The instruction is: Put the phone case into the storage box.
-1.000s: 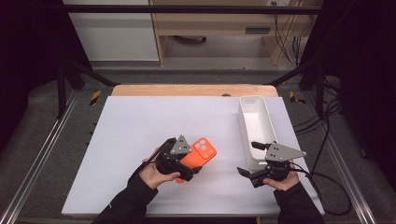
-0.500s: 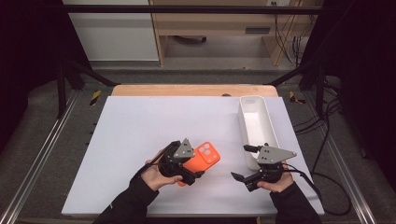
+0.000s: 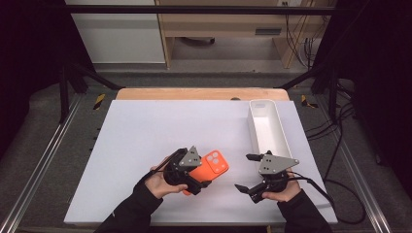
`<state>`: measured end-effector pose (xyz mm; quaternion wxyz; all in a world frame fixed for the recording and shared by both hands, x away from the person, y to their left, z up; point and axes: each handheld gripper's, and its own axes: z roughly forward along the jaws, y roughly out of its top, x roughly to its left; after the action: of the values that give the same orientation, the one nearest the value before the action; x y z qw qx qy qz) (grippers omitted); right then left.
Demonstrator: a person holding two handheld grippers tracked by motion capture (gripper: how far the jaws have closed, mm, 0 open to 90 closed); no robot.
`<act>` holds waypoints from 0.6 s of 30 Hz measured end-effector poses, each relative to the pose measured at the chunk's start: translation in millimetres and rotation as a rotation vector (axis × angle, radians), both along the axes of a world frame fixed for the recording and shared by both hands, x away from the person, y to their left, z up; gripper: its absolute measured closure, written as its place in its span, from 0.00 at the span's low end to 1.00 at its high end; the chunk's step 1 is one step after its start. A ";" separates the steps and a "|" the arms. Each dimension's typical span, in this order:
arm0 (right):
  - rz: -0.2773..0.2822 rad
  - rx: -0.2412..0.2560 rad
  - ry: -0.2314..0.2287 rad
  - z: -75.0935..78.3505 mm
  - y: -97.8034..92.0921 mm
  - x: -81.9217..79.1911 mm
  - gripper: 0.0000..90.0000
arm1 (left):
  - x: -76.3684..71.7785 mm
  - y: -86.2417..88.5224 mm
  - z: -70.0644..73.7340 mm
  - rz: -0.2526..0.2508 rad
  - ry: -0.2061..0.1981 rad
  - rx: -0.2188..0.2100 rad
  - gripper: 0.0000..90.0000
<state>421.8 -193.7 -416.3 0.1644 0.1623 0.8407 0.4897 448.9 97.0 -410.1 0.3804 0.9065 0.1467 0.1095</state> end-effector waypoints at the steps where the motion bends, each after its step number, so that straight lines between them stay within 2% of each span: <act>1: 0.002 -0.003 0.000 -0.1 0.8 -0.1 0.02 | -0.5 0.8 -0.4 -0.003 -0.001 0.002 0.15; 18: 0.058 -0.053 -0.008 2.4 19.5 -3.9 0.03 | -3.3 1.5 -0.8 -0.057 -0.016 0.010 0.15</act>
<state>417.9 -174.2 -413.8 0.1577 0.1314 0.8571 0.4724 445.6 98.5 -410.9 0.3800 0.9113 0.1173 0.1064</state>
